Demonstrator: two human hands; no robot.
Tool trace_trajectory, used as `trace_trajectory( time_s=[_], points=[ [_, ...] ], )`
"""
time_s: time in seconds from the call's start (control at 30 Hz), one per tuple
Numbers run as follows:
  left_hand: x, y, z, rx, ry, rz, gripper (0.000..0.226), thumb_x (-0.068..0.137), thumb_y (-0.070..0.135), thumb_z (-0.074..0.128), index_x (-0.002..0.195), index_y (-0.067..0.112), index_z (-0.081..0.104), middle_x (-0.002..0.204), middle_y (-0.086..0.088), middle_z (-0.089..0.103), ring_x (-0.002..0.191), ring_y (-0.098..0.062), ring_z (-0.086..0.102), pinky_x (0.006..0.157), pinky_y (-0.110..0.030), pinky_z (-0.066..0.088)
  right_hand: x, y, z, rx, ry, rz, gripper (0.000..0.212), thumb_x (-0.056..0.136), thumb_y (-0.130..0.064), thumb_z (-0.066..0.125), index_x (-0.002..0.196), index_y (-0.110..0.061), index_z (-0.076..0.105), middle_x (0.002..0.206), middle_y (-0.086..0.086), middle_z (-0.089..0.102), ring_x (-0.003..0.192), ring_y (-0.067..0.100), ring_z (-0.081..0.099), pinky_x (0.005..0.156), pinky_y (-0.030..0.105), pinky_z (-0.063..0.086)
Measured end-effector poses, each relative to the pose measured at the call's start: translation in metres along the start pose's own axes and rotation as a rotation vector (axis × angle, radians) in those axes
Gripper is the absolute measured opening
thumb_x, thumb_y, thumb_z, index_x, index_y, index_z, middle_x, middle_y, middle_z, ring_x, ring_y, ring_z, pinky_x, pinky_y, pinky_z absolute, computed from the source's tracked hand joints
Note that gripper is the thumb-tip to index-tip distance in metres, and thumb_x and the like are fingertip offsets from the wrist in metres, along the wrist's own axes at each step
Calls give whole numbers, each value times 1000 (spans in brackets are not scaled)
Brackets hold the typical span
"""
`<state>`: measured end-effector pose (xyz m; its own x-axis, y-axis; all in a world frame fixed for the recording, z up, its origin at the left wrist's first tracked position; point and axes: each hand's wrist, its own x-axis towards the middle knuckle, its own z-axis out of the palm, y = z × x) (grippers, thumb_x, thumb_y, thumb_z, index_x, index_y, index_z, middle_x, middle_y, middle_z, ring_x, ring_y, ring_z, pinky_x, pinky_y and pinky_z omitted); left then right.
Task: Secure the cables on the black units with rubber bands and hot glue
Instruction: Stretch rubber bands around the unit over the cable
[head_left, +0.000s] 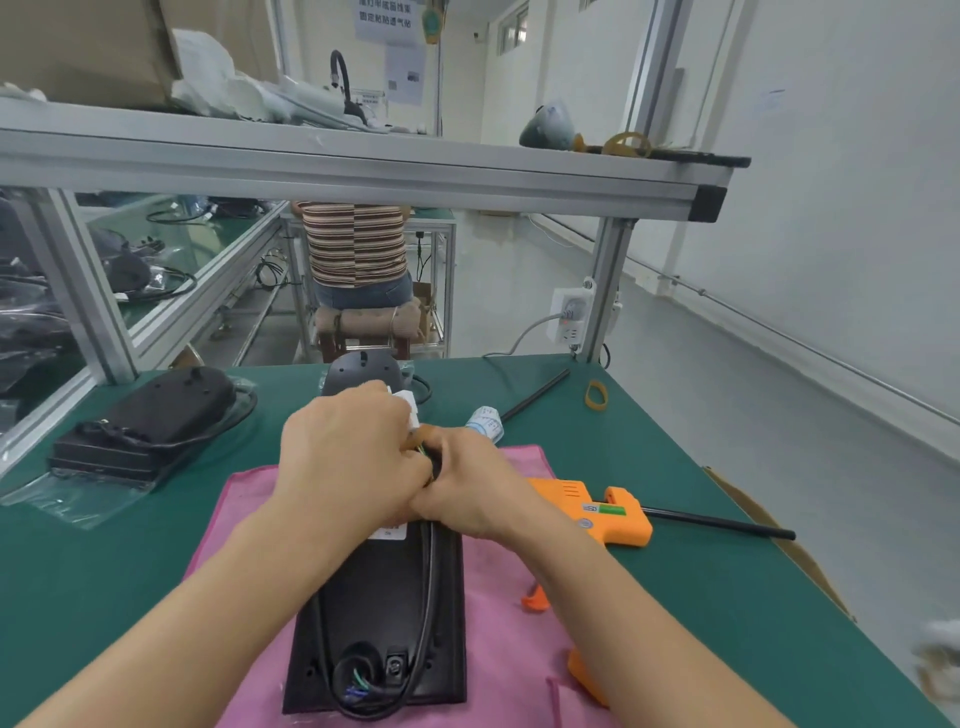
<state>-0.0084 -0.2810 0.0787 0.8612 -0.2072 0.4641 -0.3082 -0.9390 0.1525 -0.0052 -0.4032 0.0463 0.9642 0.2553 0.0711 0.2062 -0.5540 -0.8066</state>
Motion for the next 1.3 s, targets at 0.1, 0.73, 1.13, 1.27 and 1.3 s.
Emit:
trace_trajectory(
  time_s=[0.1,0.73,1.13,1.27,1.3],
  points=[
    [7,-4,-6,35,112,98,24,71,16,63,73,21,40,78,1,50,71,-35,58,53,-29,20,-2,1,1,-8,33,28,51,65,-27,86,111,-25,65,86,-6,66,76,8,54,78,30,49],
    [-21,-99,41,-993,2,-553,32,71,-23,61,58,5,53,43,0,51,38,-15,48,45,-28,47,-23,-5,4,156,92,-130,49,62,-12,88,107,-19,71,91,-2,75,86,12,70,80,28,55],
    [-59,-101,66,-1257,-302,-664,39,70,-29,46,58,6,54,54,-10,50,46,-16,47,48,-18,43,-23,9,5,220,192,-148,55,63,-15,89,113,-22,68,99,-1,75,95,7,68,95,32,52],
    [-47,-92,55,-1282,-235,-628,33,68,-27,45,61,4,53,52,-3,54,50,-15,49,52,-24,43,-17,12,5,216,147,-152,55,62,-17,89,112,-25,68,96,-7,74,91,2,67,93,28,52],
    [-47,-91,55,-1329,-236,-626,31,67,-24,45,62,4,55,55,-4,55,54,-16,50,55,-27,42,-15,13,6,222,144,-151,55,61,-17,89,112,-25,68,95,-8,74,91,2,67,94,29,52]
  ],
)
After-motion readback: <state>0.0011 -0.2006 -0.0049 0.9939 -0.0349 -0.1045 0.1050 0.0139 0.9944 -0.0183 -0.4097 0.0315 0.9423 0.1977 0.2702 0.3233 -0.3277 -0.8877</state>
